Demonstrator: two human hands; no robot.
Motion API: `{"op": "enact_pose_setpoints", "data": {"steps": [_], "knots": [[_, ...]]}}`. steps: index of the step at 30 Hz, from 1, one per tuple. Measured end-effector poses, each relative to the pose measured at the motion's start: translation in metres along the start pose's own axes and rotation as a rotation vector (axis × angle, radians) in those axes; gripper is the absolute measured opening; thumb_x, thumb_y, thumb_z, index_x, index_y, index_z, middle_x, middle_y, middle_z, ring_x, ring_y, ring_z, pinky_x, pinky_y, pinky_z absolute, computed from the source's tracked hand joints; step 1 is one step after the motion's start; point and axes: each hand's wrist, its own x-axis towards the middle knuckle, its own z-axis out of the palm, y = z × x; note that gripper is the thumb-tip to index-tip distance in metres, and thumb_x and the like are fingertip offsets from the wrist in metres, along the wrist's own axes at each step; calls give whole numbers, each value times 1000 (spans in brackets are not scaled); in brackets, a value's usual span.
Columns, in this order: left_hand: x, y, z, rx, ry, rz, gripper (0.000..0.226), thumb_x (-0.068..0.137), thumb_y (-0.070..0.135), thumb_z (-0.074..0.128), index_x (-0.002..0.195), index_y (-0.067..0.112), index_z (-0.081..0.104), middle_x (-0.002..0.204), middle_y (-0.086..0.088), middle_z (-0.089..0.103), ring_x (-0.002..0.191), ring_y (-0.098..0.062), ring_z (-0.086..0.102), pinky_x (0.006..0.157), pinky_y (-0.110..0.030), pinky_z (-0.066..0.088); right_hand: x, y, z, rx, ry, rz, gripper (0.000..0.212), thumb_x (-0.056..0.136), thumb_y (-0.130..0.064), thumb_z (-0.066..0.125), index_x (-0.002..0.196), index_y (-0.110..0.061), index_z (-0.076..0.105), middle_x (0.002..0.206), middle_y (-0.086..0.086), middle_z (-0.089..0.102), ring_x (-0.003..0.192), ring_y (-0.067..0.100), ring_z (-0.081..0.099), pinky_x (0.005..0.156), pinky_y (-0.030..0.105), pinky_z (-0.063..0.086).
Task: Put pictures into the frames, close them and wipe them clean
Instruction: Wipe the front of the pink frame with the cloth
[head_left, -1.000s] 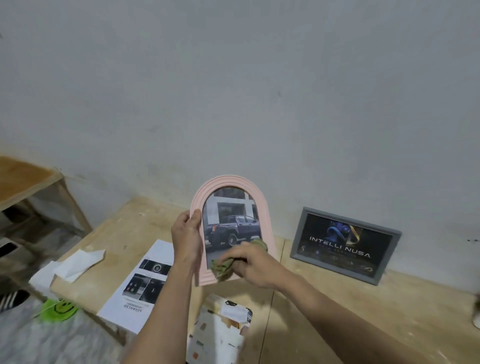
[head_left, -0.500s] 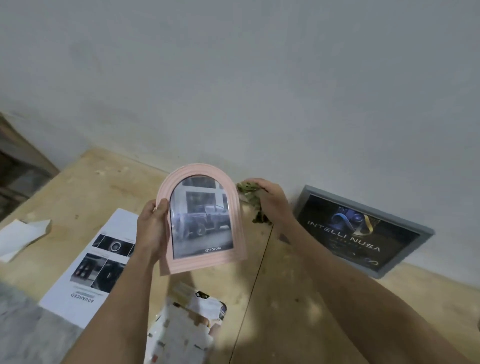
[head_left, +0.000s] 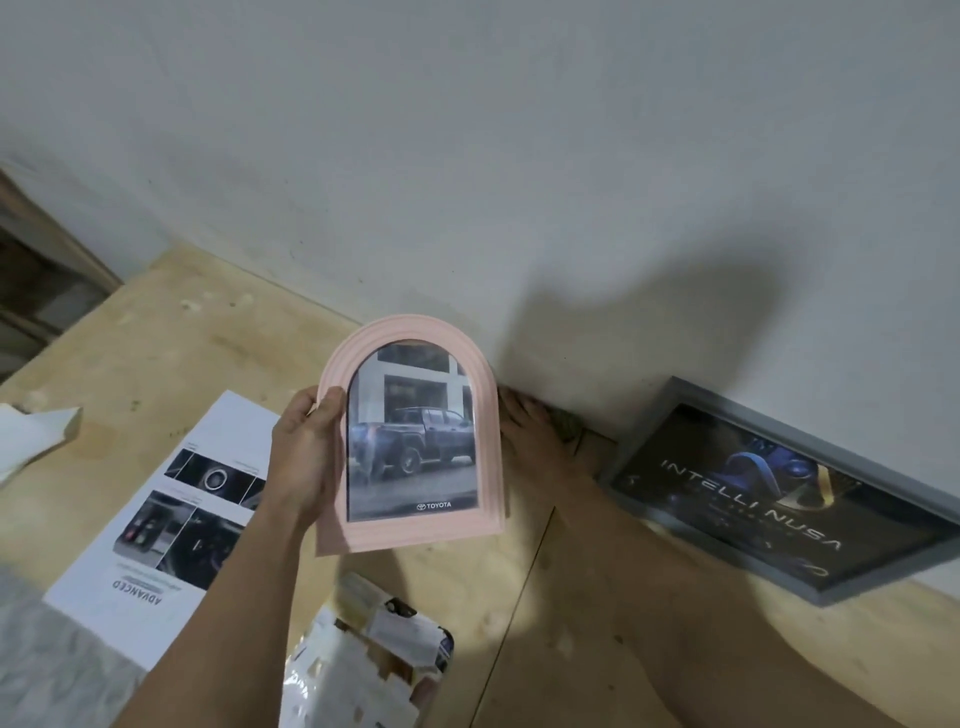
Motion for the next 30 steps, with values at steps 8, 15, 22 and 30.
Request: {"op": "enact_pose_setpoints", "data": {"steps": [8,15,22,30], "knots": [[-46,16,-24,4,-58,63,17,98,30,57,99,16,66,89,-2,70,81,-21,62,79,-38,48,-60,-46,-81,1365,156,456,22,97,-21,49,94,-16,70,70,-17,64,65,-4,57,66,15,45],[-125,37,-34,-78,-162,113,13,99,26,56,92,18,64,77,2,63,73,-18,57,71,-34,46,-168,-97,-147,1613,367,503,16,89,-6,62,102,1,69,77,5,70,63,11,63,61,22,52],[-207,53,1,238,-669,220,34,97,9,58,125,28,60,102,-9,71,89,-27,70,69,-36,58,-298,-75,-177,1408,546,689,10,89,-7,62,95,-9,70,81,4,73,76,15,67,76,33,55],[-293,43,122,427,-720,435,33,89,6,69,113,26,62,94,1,70,89,-25,68,84,-51,58,-436,-11,-192,1222,732,832,11,90,-2,60,92,-9,69,76,11,64,70,18,61,67,25,51]]}}
